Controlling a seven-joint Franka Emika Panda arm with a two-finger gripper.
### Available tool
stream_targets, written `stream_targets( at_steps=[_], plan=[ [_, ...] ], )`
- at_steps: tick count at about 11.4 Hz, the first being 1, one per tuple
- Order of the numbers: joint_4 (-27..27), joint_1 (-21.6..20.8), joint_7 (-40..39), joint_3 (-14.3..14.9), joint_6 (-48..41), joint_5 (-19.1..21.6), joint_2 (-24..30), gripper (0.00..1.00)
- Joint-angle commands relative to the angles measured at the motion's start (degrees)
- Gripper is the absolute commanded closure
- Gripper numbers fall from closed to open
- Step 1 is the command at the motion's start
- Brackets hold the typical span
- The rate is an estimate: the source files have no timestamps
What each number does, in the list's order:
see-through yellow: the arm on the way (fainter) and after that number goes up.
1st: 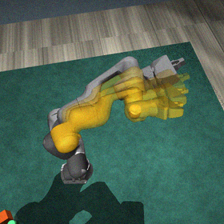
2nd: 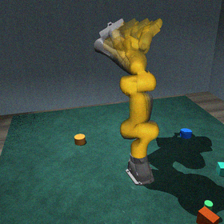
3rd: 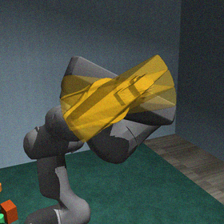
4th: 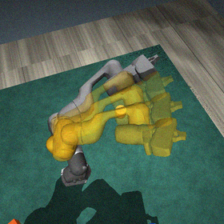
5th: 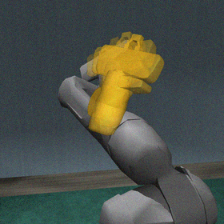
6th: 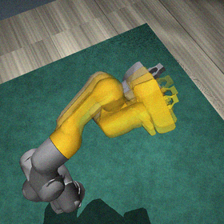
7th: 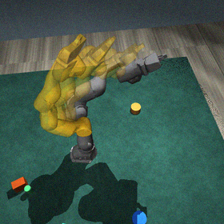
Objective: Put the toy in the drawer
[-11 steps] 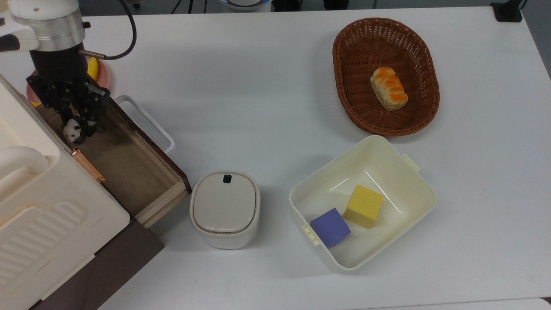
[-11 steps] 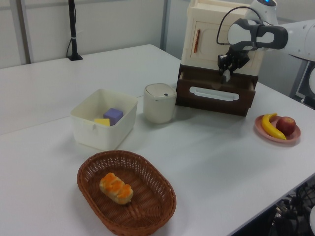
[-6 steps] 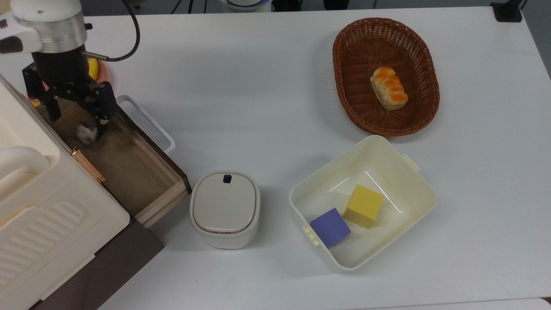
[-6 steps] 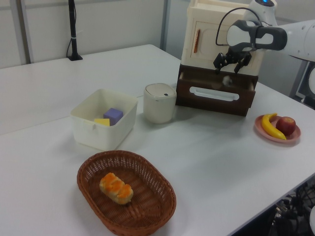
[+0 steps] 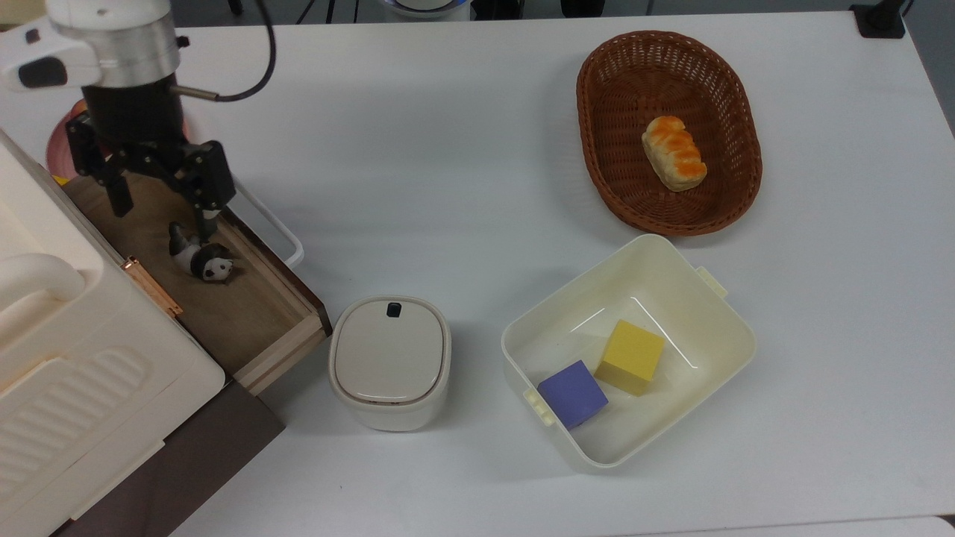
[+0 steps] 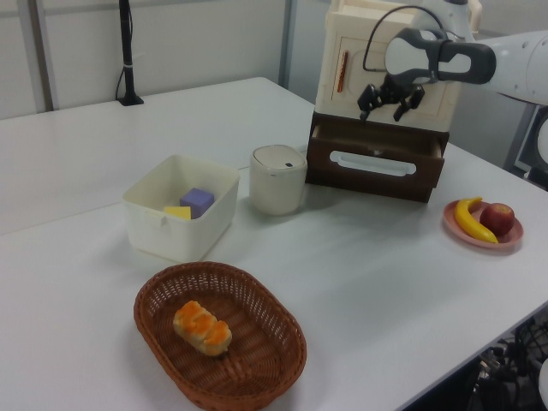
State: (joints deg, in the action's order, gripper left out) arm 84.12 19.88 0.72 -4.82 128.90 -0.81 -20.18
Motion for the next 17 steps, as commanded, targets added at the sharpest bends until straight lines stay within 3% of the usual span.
stream_targets(
  at_steps=[1,6,9,13,15,17],
  plan=[
    [0.9,-0.4,3.0,-3.6,-1.7,-0.9,4.9,0.00],
    [1.8,-7.6,7.0,-4.8,-12.3,-0.7,8.0,0.00],
    [4.6,-13.4,8.2,-3.5,-20.2,-0.8,11.5,0.00],
    [6.6,-22.8,8.4,3.2,-31.4,-0.6,16.1,0.00],
    [8.9,-23.1,8.5,3.5,-34.2,-0.3,18.9,0.00],
    [9.5,-23.5,8.4,5.8,-34.1,-0.2,20.5,0.00]
  ],
)
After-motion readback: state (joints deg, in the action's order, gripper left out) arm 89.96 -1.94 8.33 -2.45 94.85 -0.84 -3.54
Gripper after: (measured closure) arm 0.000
